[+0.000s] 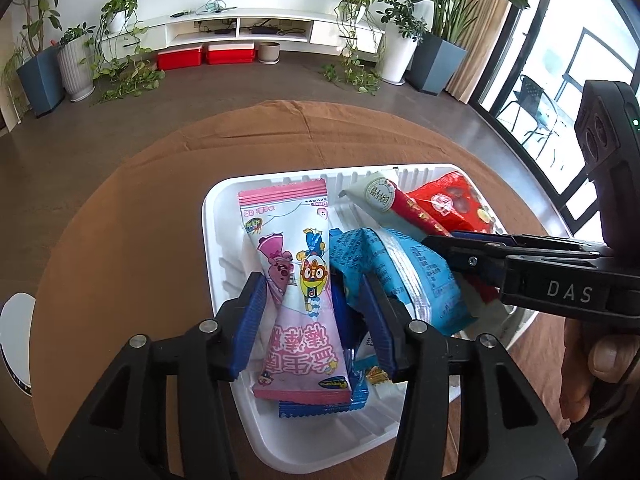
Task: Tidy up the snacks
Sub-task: 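Carry the pink packet and white-and-red bar into the tray and open both tools, then withdraw both tools from the tray toward the two small red snacks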
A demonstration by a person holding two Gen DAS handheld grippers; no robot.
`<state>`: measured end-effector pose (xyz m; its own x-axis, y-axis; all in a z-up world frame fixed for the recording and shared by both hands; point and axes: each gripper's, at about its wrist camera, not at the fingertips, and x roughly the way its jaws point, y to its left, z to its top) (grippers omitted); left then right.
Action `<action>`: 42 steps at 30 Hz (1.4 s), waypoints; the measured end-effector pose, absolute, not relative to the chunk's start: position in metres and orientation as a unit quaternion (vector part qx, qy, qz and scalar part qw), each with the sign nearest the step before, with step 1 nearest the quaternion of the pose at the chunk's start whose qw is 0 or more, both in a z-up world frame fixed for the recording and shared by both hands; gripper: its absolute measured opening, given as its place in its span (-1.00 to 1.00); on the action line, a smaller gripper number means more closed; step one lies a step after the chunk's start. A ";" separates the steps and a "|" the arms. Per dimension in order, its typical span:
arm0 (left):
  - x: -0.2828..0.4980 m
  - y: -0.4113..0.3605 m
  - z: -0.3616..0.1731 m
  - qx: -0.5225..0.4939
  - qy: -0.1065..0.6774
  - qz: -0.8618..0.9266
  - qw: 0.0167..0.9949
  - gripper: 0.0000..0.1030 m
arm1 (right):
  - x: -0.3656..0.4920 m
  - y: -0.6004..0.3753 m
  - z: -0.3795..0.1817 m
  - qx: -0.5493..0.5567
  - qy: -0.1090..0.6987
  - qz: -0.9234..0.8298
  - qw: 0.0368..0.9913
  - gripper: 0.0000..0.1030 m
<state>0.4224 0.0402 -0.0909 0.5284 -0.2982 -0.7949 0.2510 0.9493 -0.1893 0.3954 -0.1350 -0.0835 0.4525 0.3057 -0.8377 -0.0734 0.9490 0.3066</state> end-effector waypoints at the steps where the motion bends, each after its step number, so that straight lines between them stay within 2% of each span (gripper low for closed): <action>1: 0.422 0.040 -0.090 -0.023 0.458 -0.157 0.875 -0.02 | 0.394 -0.135 -0.081 0.111 0.508 0.112 0.847 -0.24; 5: 0.410 0.042 -0.085 -0.019 0.453 -0.154 0.878 0.17 | 0.388 -0.136 -0.072 0.103 0.498 0.109 0.854 -0.14; 8: 0.403 0.045 -0.079 -0.022 0.447 -0.154 0.881 0.41 | 0.381 -0.138 -0.063 0.107 0.489 0.108 0.859 0.10; 10: 0.397 0.046 -0.075 -0.021 0.443 -0.155 0.883 0.44 | 0.376 -0.139 -0.056 0.110 0.481 0.113 0.862 0.24; 13: 0.387 0.047 -0.067 -0.018 0.440 -0.156 0.884 0.45 | 0.367 -0.136 -0.045 0.097 0.472 0.116 0.869 0.26; 17: 0.365 0.047 -0.054 -0.020 0.432 -0.159 0.888 0.76 | 0.351 -0.137 -0.029 0.095 0.454 0.123 0.877 0.45; 20: 0.344 0.050 -0.044 -0.026 0.424 -0.164 0.890 0.99 | 0.331 -0.147 -0.018 0.115 0.431 0.133 0.885 0.73; 25: 0.295 0.043 -0.030 0.000 0.401 -0.171 0.900 0.99 | 0.289 -0.180 -0.010 0.187 0.404 0.144 0.884 0.94; 31: 0.218 0.024 -0.025 0.046 0.365 -0.202 0.907 0.99 | 0.219 -0.223 -0.025 0.255 0.394 0.118 0.875 1.00; 36: 0.164 0.006 -0.036 0.041 0.398 -0.204 0.893 0.99 | 0.166 -0.239 -0.042 0.261 0.397 0.071 0.877 1.00; 42: 0.117 -0.006 -0.060 -0.012 0.457 -0.182 0.871 0.99 | 0.119 -0.228 -0.056 0.245 0.402 0.047 0.881 1.00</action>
